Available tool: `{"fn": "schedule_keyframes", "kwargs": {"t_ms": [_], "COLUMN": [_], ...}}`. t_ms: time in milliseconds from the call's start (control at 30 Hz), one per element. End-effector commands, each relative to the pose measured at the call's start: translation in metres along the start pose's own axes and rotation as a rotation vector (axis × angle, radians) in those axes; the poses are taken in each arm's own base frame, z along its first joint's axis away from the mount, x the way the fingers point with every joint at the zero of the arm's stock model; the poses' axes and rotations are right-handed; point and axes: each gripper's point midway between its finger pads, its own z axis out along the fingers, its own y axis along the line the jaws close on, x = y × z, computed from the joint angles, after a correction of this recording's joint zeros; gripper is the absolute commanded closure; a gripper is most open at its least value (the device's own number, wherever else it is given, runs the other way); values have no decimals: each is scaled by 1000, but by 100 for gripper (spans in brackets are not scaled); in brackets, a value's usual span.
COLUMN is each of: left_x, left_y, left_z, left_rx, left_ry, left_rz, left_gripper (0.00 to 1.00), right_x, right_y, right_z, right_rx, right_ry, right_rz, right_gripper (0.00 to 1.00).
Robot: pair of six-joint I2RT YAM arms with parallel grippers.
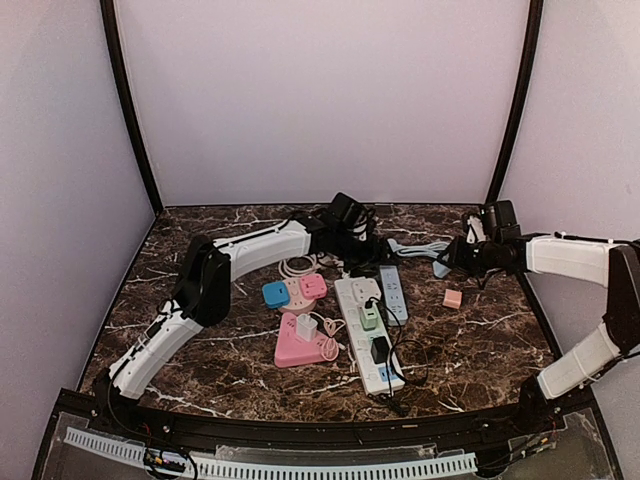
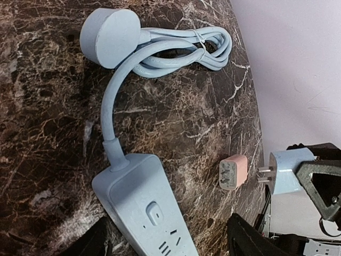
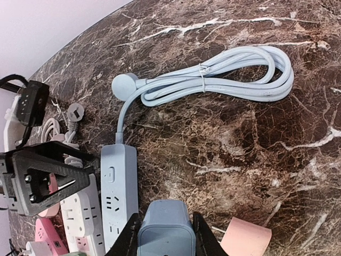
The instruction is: Pull the plug off the socket
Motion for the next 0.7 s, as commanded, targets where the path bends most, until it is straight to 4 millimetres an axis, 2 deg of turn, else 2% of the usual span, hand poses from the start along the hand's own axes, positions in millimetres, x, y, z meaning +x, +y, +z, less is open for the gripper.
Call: {"fn": "schedule_keyframes", "kwargs": {"t_ms": [0, 333, 567, 667], "left_x": [-11, -7, 2, 7], "left_y": [-44, -72, -84, -82], "left_z": [-44, -85, -110, -114], "left_rx": [15, 21, 25, 28], "left_ry": [-33, -33, -19, -3], "left_rz": [108, 235, 280, 274], "left_gripper": [26, 25, 25, 25], "right_x": [-9, -8, 0, 4], "right_y": [-5, -31, -51, -59], "right_z": [11, 34, 41, 41], "right_rx": [-41, -51, -23, -2], "right_ry": [-23, -5, 15, 23], "right_rz": [40, 125, 167, 187], "right_gripper": [88, 83, 75, 70]}}
